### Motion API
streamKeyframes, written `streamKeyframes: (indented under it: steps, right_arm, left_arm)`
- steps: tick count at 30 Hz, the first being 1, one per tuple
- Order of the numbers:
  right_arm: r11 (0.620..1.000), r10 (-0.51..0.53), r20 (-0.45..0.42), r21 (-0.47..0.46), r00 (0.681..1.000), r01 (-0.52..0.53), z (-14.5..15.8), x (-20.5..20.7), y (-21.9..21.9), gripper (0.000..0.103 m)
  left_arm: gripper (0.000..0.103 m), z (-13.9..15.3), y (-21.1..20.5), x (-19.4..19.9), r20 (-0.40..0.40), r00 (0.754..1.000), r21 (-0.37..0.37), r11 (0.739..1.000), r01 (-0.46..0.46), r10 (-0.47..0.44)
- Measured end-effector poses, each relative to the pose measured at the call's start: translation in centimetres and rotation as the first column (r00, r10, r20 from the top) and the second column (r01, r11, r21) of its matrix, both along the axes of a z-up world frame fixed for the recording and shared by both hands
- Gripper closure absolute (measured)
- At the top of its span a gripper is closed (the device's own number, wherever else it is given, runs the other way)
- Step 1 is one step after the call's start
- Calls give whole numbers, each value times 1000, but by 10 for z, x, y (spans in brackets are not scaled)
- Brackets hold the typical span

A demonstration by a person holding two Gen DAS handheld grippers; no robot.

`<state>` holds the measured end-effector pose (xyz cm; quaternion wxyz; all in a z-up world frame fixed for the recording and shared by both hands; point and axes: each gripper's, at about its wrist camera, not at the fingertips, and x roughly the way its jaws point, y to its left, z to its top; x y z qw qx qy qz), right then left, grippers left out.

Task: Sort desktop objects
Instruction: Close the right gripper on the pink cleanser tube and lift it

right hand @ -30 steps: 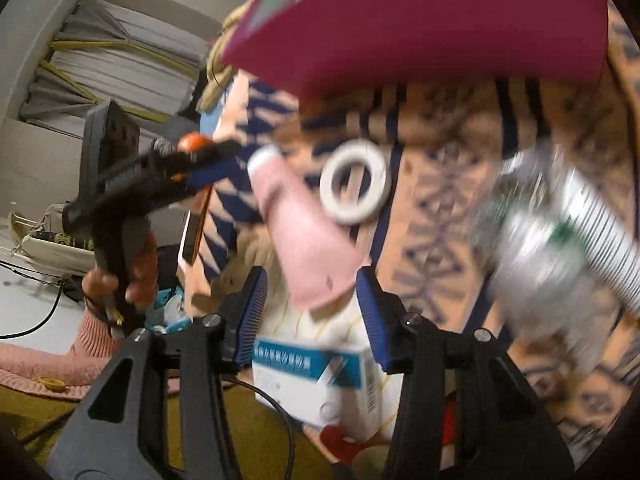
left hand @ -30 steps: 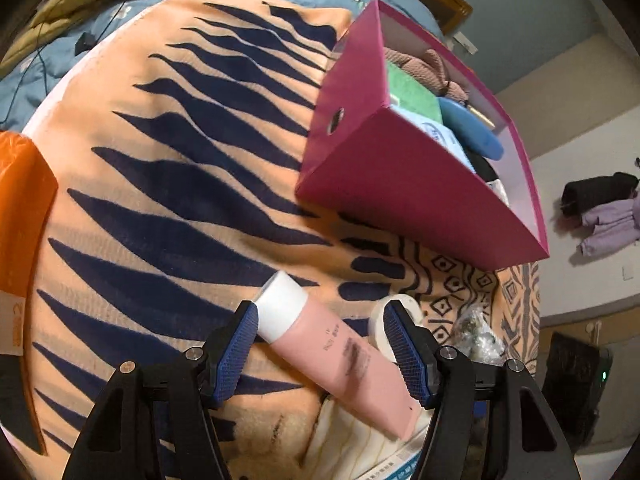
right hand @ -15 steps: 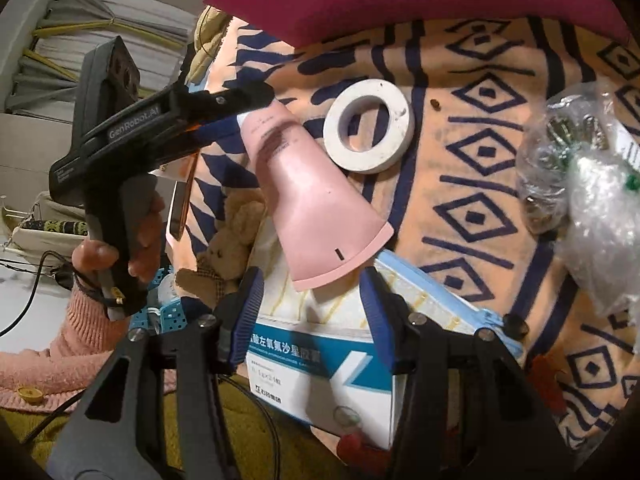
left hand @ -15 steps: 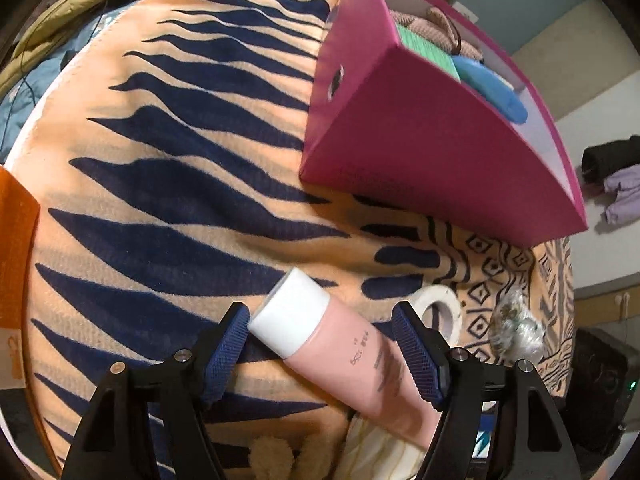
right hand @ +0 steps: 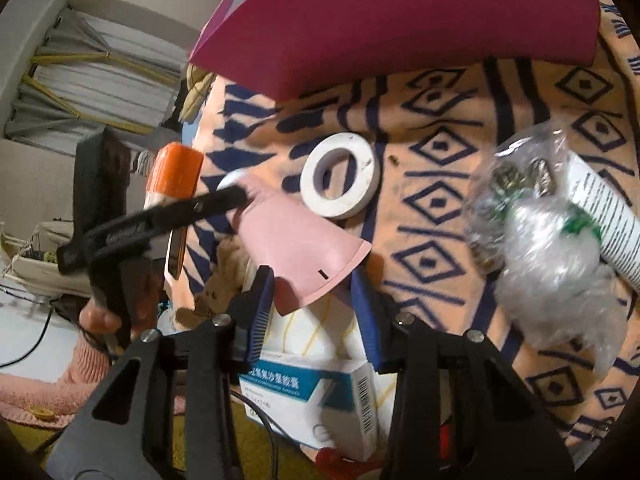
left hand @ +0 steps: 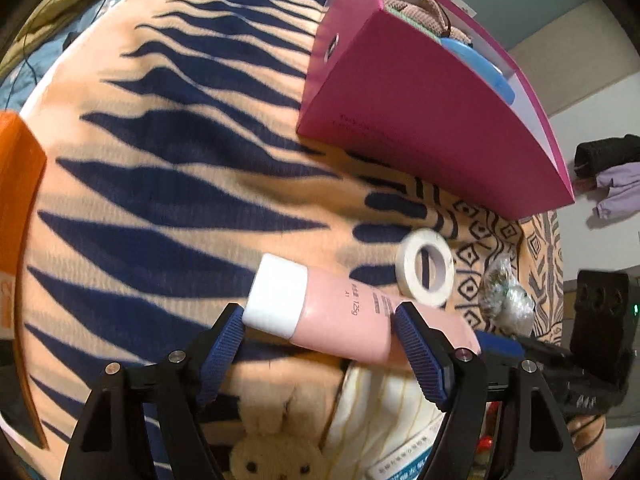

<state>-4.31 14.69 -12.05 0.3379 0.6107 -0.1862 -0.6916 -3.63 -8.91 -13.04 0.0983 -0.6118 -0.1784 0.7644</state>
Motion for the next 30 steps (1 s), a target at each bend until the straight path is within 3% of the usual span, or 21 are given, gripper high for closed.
streamKeyframes:
  steps: [5,8,11,15,18,20,22,26,30]
  right_arm:
    - [1000,-22,29,-19,999,22,-7,-7,3,60]
    - [999,-30,40,-33,999,32,-9,-7,4,60]
    - [998,-21,90,-59,996,26,-16,-6,9,50]
    - [998,-32,104,-53,994,38,-20,-3,12,53]
    - [999,-24,88,-41,996,27,-20,-2,9,61]
    - [999,-30,84,-40,996,33,-20,-2,9,79]
    - [999,-28,72,-38,997,31,-19,-2,8,84]
    - [1000,-5,12,-11,1000,5,-9,-1,1,85]
    - [999,-23,13,-25,1000,23,-8,-5,5,85]
  left_arm:
    - [25,-2,-2,6,11,1000,13,1000,-11,11]
    - [25,-4,-73,9,1,999,16,998,53,-54]
    - [25,-10,-80,12,17,998,31,998,52,-52]
    - [25,-9,-99,22,10,998,29,998,56,-57]
    - [25,-8,-116,29,10,998,26,998,56,-56]
    - [28,-7,-129,35,4,998,28,998,58,-58]
    - [29,-3,-142,40,-3,998,20,998,66,-66]
    - [30,4,-171,48,-17,998,4,998,67,-67]
    - [31,6,-213,54,-24,999,-14,999,36,-36]
